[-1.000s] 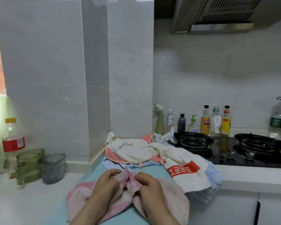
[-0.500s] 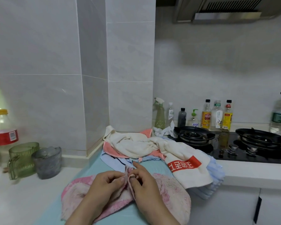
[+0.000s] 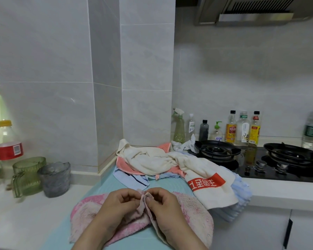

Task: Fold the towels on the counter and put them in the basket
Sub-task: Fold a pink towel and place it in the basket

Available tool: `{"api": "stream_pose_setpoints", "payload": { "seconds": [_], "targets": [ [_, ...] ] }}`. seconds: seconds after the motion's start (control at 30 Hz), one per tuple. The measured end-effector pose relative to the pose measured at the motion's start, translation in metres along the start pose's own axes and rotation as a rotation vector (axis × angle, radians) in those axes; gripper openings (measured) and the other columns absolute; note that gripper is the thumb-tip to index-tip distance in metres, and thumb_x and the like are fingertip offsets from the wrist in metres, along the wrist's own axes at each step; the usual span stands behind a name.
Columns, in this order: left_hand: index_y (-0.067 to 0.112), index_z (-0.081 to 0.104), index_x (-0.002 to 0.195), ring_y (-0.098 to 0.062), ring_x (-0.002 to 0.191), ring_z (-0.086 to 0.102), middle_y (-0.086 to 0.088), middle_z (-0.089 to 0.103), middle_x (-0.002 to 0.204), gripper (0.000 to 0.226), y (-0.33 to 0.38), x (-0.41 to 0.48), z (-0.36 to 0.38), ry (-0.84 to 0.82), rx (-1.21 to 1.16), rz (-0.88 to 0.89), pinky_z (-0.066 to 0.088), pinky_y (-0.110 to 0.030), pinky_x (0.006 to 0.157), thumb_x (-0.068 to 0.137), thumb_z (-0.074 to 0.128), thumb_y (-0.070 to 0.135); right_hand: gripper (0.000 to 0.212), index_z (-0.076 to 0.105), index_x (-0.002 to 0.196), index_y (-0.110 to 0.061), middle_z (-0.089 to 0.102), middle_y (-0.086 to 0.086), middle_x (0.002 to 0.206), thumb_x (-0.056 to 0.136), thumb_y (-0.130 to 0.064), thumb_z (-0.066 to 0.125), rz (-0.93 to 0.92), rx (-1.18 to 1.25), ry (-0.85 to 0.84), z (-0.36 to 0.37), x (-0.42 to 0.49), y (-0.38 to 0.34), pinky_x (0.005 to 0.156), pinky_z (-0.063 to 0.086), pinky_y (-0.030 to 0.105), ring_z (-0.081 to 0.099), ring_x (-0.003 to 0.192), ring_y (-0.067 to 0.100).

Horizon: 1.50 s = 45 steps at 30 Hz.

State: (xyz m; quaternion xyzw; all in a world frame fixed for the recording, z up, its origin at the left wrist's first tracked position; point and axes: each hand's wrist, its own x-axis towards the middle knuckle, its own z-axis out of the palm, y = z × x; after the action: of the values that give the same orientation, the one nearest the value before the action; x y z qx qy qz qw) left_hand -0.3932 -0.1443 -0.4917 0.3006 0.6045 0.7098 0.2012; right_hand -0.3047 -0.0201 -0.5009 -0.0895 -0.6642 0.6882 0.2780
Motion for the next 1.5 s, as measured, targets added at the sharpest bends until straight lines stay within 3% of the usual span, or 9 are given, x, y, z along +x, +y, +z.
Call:
{"api": "stream_pose_setpoints", "payload": {
  "seconds": [0.17, 0.27, 0.4, 0.7, 0.83, 0.97, 1.17, 1.37, 1.5],
  "targets": [
    [0.003, 0.076, 0.09, -0.026, 0.073, 0.061, -0.027, 0.07, 0.084, 0.03, 0.004, -0.006, 0.004, -0.068, 0.076, -0.048, 0.052, -0.033, 0.072, 0.061, 0.077, 0.005, 0.018, 0.077, 0.095, -0.005, 0.075, 0.016, 0.093, 0.094, -0.006, 0.059, 0.01, 0.024, -0.055, 0.002, 0.0, 0.001, 0.083, 0.057, 0.034, 0.071, 0.089, 0.023],
    [0.005, 0.077, 0.08, -0.024, 0.066, 0.055, -0.029, 0.069, 0.078, 0.013, 0.004, -0.004, 0.006, 0.059, 0.175, -0.025, 0.046, -0.028, 0.06, 0.072, 0.072, -0.004, 0.024, 0.078, 0.088, -0.007, 0.075, 0.011, 0.092, 0.096, -0.007, 0.056, 0.03, 0.014, -0.043, 0.002, -0.001, -0.001, 0.077, 0.055, 0.027, 0.07, 0.088, 0.018],
    [0.006, 0.077, 0.076, -0.026, 0.074, 0.067, -0.017, 0.074, 0.079, 0.019, 0.002, -0.002, 0.005, 0.148, 0.218, 0.009, 0.053, -0.034, 0.072, 0.077, 0.066, -0.009, 0.031, 0.08, 0.077, -0.016, 0.07, 0.004, 0.103, 0.095, -0.006, 0.057, -0.025, -0.122, -0.02, 0.001, -0.003, -0.008, 0.075, 0.049, 0.013, 0.067, 0.089, 0.003],
    [0.007, 0.078, 0.076, -0.028, 0.079, 0.071, -0.017, 0.074, 0.081, 0.014, 0.011, -0.009, 0.009, 0.079, 0.176, 0.031, 0.056, -0.035, 0.077, 0.078, 0.069, -0.004, 0.021, 0.072, 0.104, -0.026, 0.058, -0.007, 0.117, 0.093, -0.012, 0.059, -0.025, -0.274, -0.1, 0.002, 0.0, 0.003, 0.092, 0.047, 0.012, 0.059, 0.107, -0.007],
    [0.008, 0.077, 0.074, -0.025, 0.075, 0.068, -0.016, 0.074, 0.079, 0.01, 0.009, -0.009, 0.008, 0.108, 0.202, 0.029, 0.054, -0.035, 0.073, 0.076, 0.073, -0.001, 0.004, 0.068, 0.087, -0.019, 0.062, -0.001, 0.106, 0.087, -0.015, 0.067, 0.001, -0.328, -0.014, 0.0, 0.002, 0.005, 0.077, 0.05, 0.014, 0.063, 0.089, -0.001],
    [0.007, 0.072, 0.067, -0.02, 0.063, 0.058, -0.016, 0.069, 0.07, 0.006, 0.012, -0.009, 0.007, 0.178, 0.202, 0.07, 0.046, -0.03, 0.061, 0.069, 0.067, 0.009, 0.011, 0.063, 0.081, -0.015, 0.064, 0.003, 0.091, 0.086, -0.022, 0.07, 0.016, -0.345, 0.058, 0.0, 0.004, 0.007, 0.062, 0.044, 0.013, 0.057, 0.065, -0.003],
    [0.016, 0.075, 0.071, -0.015, 0.059, 0.062, -0.015, 0.07, 0.07, 0.014, 0.005, -0.013, 0.012, 0.172, 0.336, 0.127, 0.054, -0.03, 0.06, 0.074, 0.078, 0.003, 0.018, 0.057, 0.074, -0.013, 0.059, 0.005, 0.084, 0.082, -0.012, 0.073, 0.045, -0.271, 0.083, 0.002, 0.003, 0.008, 0.055, 0.044, 0.014, 0.051, 0.067, -0.002],
    [0.023, 0.075, 0.07, -0.016, 0.062, 0.066, -0.01, 0.072, 0.07, 0.021, 0.001, -0.012, 0.011, 0.188, 0.451, 0.125, 0.06, -0.038, 0.062, 0.077, 0.071, 0.003, 0.008, 0.065, 0.082, -0.015, 0.062, 0.0, 0.091, 0.08, -0.01, 0.071, 0.028, -0.422, 0.07, -0.001, 0.0, 0.001, 0.063, 0.045, 0.012, 0.056, 0.065, -0.004],
    [0.028, 0.07, 0.07, -0.006, 0.054, 0.058, -0.002, 0.069, 0.066, 0.019, 0.002, -0.017, 0.009, 0.216, 0.614, 0.144, 0.054, -0.029, 0.058, 0.072, 0.07, 0.008, 0.04, 0.072, 0.083, -0.031, 0.071, -0.006, 0.104, 0.079, 0.003, 0.054, 0.128, -0.375, 0.06, -0.003, -0.009, -0.015, 0.089, 0.053, 0.022, 0.067, 0.092, 0.0]
  ]
}}
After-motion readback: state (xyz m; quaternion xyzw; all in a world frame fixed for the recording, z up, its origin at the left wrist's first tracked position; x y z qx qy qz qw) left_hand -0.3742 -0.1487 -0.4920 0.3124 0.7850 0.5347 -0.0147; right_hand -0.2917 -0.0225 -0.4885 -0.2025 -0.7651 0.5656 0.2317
